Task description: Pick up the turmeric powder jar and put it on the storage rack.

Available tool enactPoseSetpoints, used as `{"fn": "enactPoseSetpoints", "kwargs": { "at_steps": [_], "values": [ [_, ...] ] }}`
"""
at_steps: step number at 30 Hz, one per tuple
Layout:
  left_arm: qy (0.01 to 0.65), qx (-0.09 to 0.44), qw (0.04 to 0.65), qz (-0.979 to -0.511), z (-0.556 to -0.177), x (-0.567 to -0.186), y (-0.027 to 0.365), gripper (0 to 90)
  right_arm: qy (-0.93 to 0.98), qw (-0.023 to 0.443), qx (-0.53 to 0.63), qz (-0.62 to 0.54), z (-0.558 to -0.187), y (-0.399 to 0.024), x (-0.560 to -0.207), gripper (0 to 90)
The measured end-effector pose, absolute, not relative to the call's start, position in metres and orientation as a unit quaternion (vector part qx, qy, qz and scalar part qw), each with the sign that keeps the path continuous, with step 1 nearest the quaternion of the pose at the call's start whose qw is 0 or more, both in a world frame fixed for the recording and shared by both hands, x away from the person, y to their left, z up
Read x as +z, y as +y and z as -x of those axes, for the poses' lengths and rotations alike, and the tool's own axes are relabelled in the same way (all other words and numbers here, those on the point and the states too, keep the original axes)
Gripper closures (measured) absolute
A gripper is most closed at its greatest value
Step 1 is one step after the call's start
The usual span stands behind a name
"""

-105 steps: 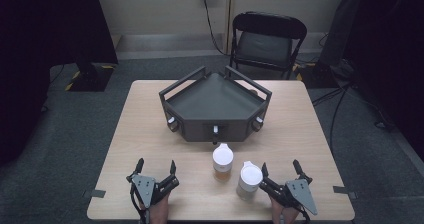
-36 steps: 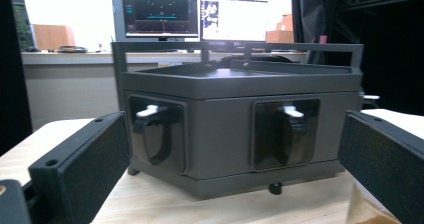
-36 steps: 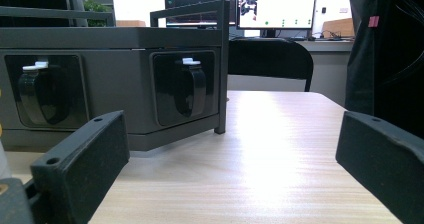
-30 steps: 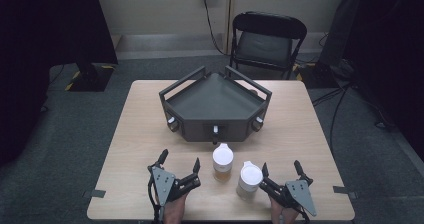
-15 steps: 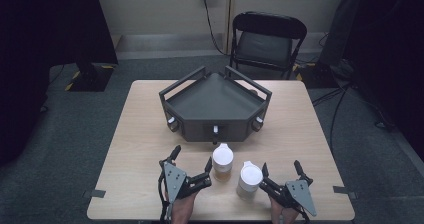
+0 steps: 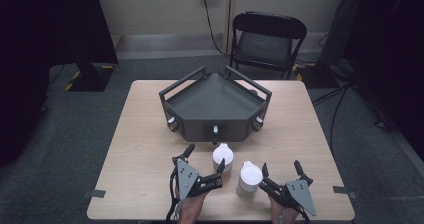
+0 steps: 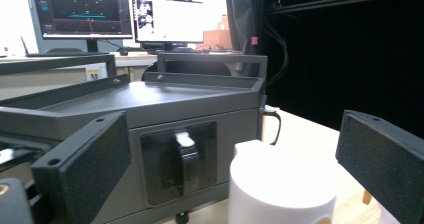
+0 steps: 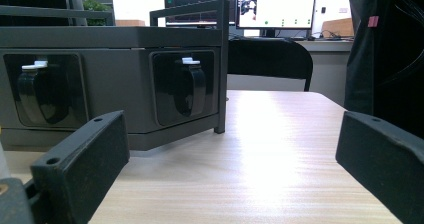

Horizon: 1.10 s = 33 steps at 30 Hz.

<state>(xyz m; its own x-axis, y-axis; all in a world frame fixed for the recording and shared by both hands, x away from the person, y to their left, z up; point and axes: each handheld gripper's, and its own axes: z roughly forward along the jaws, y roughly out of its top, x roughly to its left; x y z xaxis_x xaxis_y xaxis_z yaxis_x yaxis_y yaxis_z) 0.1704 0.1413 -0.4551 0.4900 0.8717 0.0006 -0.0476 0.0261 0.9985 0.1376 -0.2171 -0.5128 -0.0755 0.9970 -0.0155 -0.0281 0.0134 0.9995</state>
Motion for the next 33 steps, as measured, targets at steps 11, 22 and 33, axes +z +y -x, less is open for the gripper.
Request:
{"fn": "enactPoseSetpoints", "kwargs": {
  "at_steps": [11,22,33],
  "values": [
    [0.337,0.343,0.620,-0.620,-0.183,-0.460,0.130,4.9,0.515,0.491,0.522,-0.470,-0.138,-0.217,-0.513,0.0],
    [0.351,0.334,0.609,-0.628,-0.185,-0.468,0.118,13.1,0.515,0.491,0.522,-0.470,-0.138,-0.217,-0.513,0.0],
    [0.362,0.331,0.594,-0.637,-0.190,-0.475,0.112,21.1,0.515,0.491,0.521,-0.471,-0.138,-0.217,-0.513,0.0]
  ]
}}
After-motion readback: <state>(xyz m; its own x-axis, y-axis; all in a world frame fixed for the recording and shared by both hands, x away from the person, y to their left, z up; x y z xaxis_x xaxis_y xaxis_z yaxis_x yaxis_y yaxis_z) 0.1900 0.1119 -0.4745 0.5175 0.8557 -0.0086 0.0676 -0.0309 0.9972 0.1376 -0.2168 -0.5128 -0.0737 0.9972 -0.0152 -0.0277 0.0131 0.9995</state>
